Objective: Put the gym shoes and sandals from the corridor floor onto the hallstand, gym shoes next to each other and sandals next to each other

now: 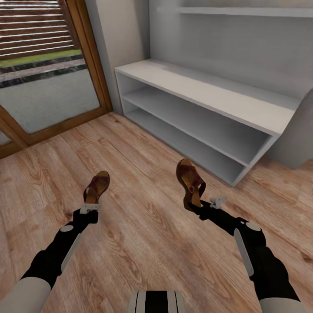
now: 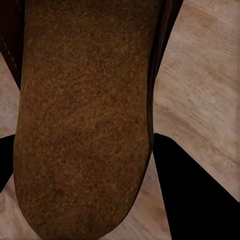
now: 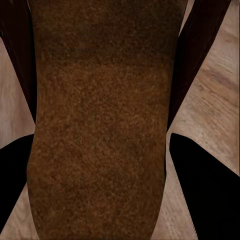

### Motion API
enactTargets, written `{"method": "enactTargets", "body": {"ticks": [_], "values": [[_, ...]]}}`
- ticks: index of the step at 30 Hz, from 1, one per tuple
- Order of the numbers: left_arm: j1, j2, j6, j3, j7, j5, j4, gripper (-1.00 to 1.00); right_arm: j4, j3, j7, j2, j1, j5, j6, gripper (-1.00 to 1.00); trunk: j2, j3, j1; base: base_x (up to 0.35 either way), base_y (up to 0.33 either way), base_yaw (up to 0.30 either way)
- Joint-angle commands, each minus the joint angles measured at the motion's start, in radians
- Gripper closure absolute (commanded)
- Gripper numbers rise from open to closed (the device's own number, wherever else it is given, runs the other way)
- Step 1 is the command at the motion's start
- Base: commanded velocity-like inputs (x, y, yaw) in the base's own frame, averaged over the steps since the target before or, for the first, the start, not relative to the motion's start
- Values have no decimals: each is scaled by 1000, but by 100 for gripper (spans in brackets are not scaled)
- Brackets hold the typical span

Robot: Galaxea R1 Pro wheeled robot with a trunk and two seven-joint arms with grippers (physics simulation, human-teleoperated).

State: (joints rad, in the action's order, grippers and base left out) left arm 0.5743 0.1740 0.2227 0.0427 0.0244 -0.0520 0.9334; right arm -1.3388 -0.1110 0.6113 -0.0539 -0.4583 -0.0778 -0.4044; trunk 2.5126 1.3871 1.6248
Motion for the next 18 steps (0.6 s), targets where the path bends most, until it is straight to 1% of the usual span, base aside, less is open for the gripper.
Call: {"method": "enactTargets", "body": {"ticks": [1, 3, 5, 6, 8, 9, 11, 12, 14, 15, 17, 18], "values": [[0, 1, 6, 2, 2, -3, -2, 100, 3, -1, 1, 0, 0, -7, -7, 100, 0, -5, -1, 0, 0, 0], [0, 0, 7, 2, 2, -3, -9, 100, 10, -1, -4, 0, 0, -6, -3, 100, 0, -16, -1, 0, 0, 0], [0, 2, 7, 2, 2, -3, -14, 100, 17, 1, -27, 1, 0, -5, -1, 100, -1, -27, -2, 0, 0, 0], [0, 2, 6, 2, 2, -2, -19, 100, 21, 5, -78, 4, 0, -5, 0, 100, -1, -32, -3, 0, 0, 0], [-1, 2, 4, 2, 2, -2, -24, 100, 22, 13, -120, 11, 0, -5, 1, 100, -2, -43, -4, 0, 0, 0], [-1, 2, 2, 2, 1, -2, -29, 100, 22, 29, -172, 22, 0, -5, 1, 100, -2, -48, -4, 0, 0, 0], [-1, 2, 1, 2, 0, -2, -35, 100, 22, 50, -235, 37, 0, -5, 2, 100, -2, -59, -5, 0, 0, 0], [-1, 2, 0, 2, -1, -2, -41, 100, 23, 76, -305, 52, 0, -5, 3, 100, -3, -65, -5, 0, 0, 0], [-1, 2, -1, 2, -2, -2, -47, 100, 24, 110, -379, 66, 0, -4, 9, 100, -3, -75, -6, 0, 0, 0], [-1, 2, -2, 2, -2, -2, -51, 100, 24, 150, -454, 76, 0, -2, 20, 100, -3, -81, -7, 0, 0, 0], [-1, 2, -2, 2, -3, -2, -54, 100, 26, 197, -528, 82, 0, 1, 35, 100, -4, -92, -8, 0, 0, 0], [-1, 2, -3, 2, -4, -2, -57, 100, 31, 246, -595, 86, 0, 3, 52, 100, -4, -97, -8, 0, 0, 0]]}}
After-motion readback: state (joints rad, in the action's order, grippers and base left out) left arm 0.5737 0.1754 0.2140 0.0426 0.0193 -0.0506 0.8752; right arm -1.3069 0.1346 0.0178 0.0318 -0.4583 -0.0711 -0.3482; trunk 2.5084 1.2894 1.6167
